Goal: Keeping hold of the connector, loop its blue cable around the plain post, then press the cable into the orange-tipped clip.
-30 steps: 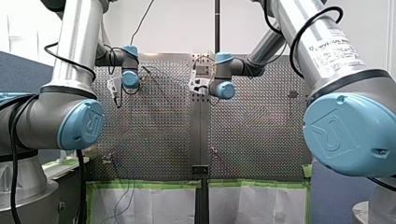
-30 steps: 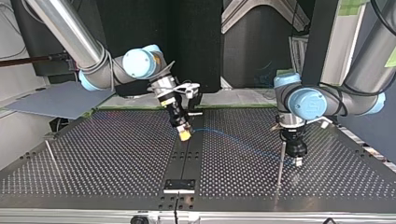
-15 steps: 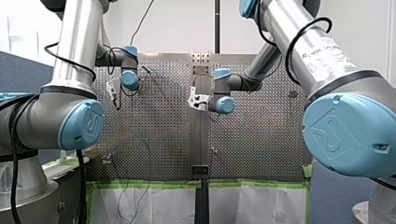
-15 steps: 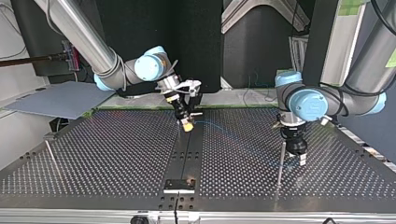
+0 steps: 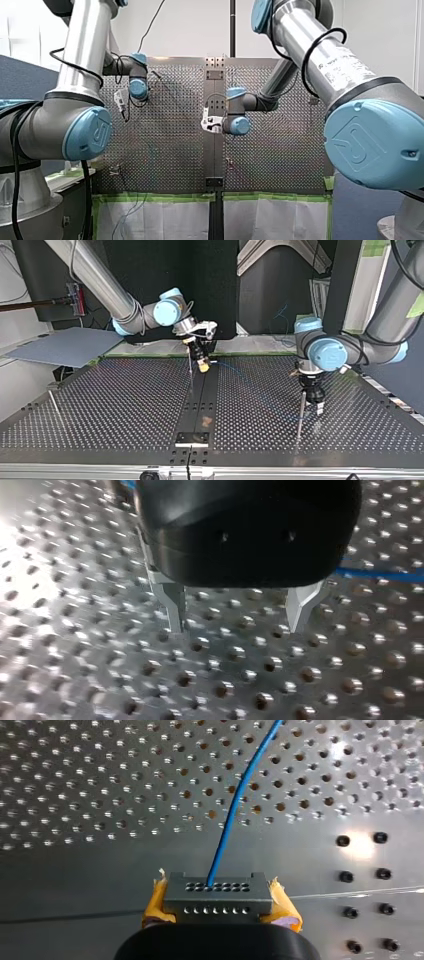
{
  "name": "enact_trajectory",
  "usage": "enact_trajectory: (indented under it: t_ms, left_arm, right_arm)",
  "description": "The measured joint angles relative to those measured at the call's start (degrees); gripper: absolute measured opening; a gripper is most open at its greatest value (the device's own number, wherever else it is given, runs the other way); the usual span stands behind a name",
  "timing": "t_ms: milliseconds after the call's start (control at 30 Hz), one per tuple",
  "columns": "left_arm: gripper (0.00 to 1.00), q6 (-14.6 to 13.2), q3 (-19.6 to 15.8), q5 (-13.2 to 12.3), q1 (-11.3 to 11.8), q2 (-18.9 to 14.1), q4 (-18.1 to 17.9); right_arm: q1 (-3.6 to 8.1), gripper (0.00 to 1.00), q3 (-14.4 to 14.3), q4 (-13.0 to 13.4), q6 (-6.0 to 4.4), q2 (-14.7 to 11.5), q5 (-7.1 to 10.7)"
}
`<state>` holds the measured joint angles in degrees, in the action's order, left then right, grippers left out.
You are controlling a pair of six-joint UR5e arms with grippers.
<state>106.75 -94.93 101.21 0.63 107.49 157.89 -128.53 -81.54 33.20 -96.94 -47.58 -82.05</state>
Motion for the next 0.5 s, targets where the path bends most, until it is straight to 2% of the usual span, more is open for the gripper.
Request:
enact_trajectory:
  t_ms: [233, 333, 500]
  left_arm:
    - [1.0, -0.17, 0.02, 0.03, 0.05, 0.53, 0.22]
    - [1.0, -0.63, 0.02, 0.75, 0.06, 0.54, 0.69]
    - [1.0, -1.06, 0.02, 1.86, 0.04, 0.56, 1.13]
  right_arm:
    - [-0.27, 0.0, -1.74, 0.32, 0.82, 1.35, -0.66]
    - [-0.59, 0.0, -1.87, 0.25, 1.34, 2.94, -0.83]
    - [-1.25, 0.0, -1.9, 0.29, 1.79, 5.94, -2.12]
